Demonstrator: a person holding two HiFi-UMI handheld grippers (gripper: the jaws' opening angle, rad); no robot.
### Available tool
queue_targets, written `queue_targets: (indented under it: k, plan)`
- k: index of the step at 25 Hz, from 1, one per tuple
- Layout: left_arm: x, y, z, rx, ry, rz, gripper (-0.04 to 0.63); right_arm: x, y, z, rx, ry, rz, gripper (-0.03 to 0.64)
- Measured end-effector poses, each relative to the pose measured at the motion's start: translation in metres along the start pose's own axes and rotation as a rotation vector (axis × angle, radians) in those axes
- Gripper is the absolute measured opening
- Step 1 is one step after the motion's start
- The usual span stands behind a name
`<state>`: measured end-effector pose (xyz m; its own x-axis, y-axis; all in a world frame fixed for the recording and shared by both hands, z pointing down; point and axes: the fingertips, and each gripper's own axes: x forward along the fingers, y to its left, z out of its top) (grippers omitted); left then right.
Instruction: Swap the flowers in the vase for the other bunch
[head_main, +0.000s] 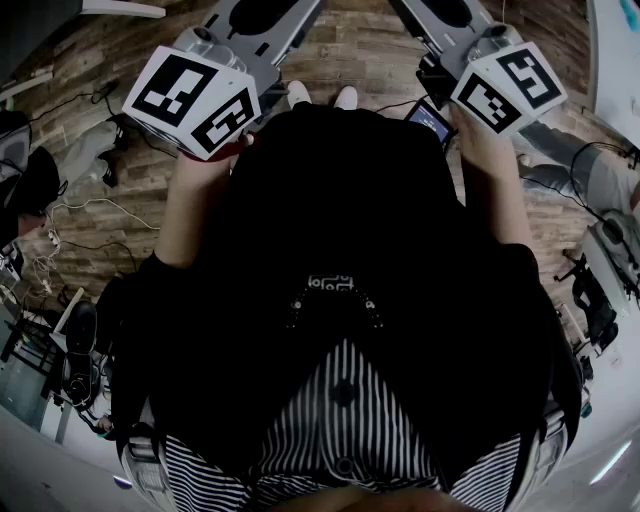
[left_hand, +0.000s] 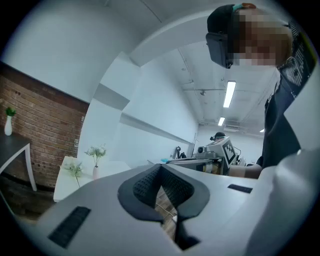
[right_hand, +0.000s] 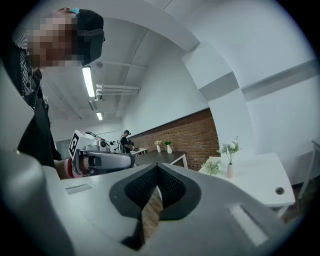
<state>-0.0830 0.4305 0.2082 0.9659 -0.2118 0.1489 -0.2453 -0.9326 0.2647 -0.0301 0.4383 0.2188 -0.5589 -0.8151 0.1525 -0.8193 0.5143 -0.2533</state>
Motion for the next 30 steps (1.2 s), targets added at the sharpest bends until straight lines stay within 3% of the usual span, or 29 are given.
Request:
queue_targets:
  k: [9,14,21,30]
  plan:
    - [-0.002,-0.018,-0.004,0.03,-0.013,0.033,0.005,-0.016,0.011,-0.005,0.021,0.003,0.056,0.003]
    - [-0.003,-0.017,0.006,0.024,-0.072,0.101,0.005,-0.047,-0.033,-0.016,0.05,0.006,0.01,0.003]
    - [0.016,-0.031,-0.008,0.031,-0.008,0.097,0.005,-0.08,-0.068,-0.025,0.098,-0.035,-0.05,0.003]
    - [0.05,-0.055,-0.017,0.044,0.042,0.06,0.005,-0.111,-0.069,-0.035,0.162,-0.08,0.011,0.003]
